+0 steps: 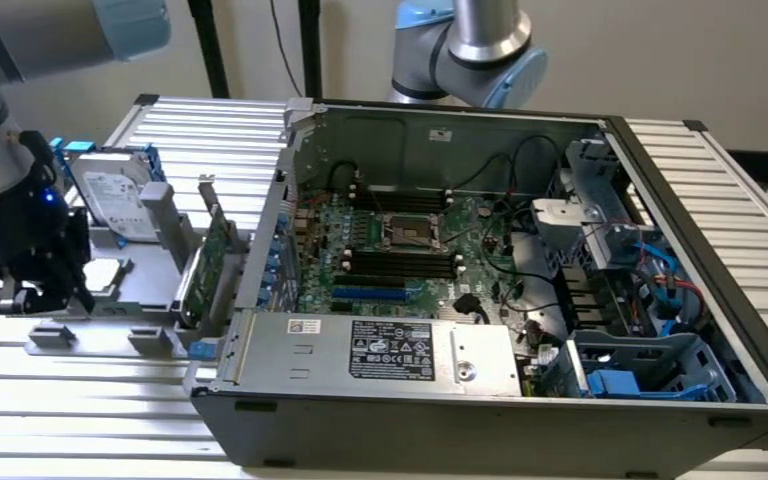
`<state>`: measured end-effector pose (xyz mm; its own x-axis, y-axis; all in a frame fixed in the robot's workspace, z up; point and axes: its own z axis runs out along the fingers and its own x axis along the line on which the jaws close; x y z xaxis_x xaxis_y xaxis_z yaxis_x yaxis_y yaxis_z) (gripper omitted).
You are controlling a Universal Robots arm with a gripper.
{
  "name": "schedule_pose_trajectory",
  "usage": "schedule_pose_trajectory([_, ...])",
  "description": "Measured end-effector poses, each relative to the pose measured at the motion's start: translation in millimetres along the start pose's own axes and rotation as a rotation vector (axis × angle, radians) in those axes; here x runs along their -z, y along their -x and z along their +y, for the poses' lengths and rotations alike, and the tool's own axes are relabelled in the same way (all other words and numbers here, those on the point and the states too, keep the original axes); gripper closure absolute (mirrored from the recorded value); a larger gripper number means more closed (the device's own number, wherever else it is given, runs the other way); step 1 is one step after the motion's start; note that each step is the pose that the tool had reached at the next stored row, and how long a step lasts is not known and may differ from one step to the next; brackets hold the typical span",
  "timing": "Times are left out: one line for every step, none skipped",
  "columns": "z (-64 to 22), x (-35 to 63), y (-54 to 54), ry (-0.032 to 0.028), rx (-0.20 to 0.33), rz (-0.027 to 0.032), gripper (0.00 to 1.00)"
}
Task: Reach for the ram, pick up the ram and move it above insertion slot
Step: 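Pick up the ram and move it above insertion slot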
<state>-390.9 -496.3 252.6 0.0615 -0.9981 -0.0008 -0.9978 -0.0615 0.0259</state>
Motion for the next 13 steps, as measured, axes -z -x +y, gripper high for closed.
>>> schedule_pose_trajectory([-0.2,4.4,0.0,0.0000,0.000,-0.0001,0.87])
schedule_pose_trajectory([-0.6,8.8,-0.1,-0.0001,0.000,-0.0002,0.87])
schedule_pose_trajectory([-1.1,13.6,-0.1,0.0002,0.000,-0.0003,0.87])
schedule_pose_trajectory([-1.9,18.3,-0.1,0.0001,0.000,-0.0006,0.87])
schedule_pose_trajectory([-2.9,22.8,-0.2,0.0000,0.000,-0.0010,0.87])
schedule_pose_trajectory([-4.2,27.4,-0.3,0.0002,0.000,-0.0012,0.87])
schedule_pose_trajectory([-6.0,31.9,-0.4,0.0002,0.000,-0.0015,0.87])
schedule_pose_trajectory([-8.1,36.5,-0.5,0.0003,0.000,-0.0017,0.87])
schedule_pose_trajectory([-10.5,41.2,-0.7,0.0005,0.001,-0.0019,0.87])
schedule_pose_trajectory([-13.2,45.7,-0.8,0.0005,0.001,-0.0023,0.87])
schedule_pose_trajectory([-15.9,50.3,-1.0,0.0006,0.002,-0.0027,0.87])
schedule_pose_trajectory([-18.5,54.9,-1.2,0.0008,0.003,-0.0028,0.87])
schedule_pose_trajectory([-21.3,59.7,-1.3,0.0013,0.003,-0.0029,0.87])
